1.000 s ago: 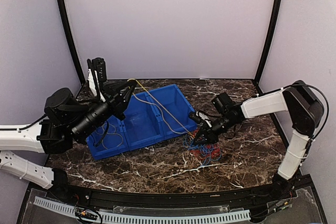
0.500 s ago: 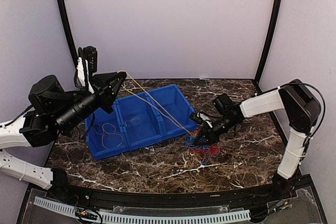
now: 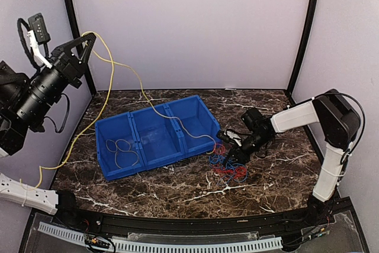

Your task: Untangle the cables

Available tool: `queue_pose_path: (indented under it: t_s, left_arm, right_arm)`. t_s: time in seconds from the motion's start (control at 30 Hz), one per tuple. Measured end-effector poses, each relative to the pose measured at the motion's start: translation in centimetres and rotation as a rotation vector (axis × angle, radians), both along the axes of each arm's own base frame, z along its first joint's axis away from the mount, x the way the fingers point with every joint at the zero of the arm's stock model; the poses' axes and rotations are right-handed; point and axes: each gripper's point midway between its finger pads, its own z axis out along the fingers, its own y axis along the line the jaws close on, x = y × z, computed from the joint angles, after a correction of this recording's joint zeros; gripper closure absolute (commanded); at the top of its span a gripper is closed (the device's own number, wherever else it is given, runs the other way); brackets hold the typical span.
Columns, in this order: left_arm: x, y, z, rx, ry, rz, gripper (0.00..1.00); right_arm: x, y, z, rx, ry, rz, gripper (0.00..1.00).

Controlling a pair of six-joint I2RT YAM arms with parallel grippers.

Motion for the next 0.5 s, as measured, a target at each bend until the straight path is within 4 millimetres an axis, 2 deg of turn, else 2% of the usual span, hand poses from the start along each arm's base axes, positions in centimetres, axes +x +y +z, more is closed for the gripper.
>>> queue_pose_path:
  t_s: [0.1, 0.2, 0.3, 0.4, 0.5]
  left_arm:
    - [0.4, -1.3, -1.2, 0.052, 0.019, -0.008, 1.0]
    - [0.6, -1.8, -1.9, 0.086, 0.027, -0.009, 1.0]
    - [0.4, -1.3, -1.0, 0.107, 0.014, 0.006, 1.0]
    - [0.1, 0.3, 2.2, 0.097, -0.021, 0.043, 1.0]
    - [-0.3, 3.2, 8.0, 0.028, -0.062, 0.111, 1.0]
  right_arm:
    - [0.1, -0.1, -0.1, -0.004, -0.001, -0.004, 0.89]
    - [0.2, -0.2, -0.1, -0.008, -0.002, -0.009, 0.92]
    - [0.4, -0.4, -0.1, -0.01, 0.002, -0.019, 0.94]
    - [0.7, -0.7, -0.2, -0.012, 0.007, -0.031, 0.94]
    - [0.8, -0.9, -0.3, -0.011, 0.012, -0.04, 0.94]
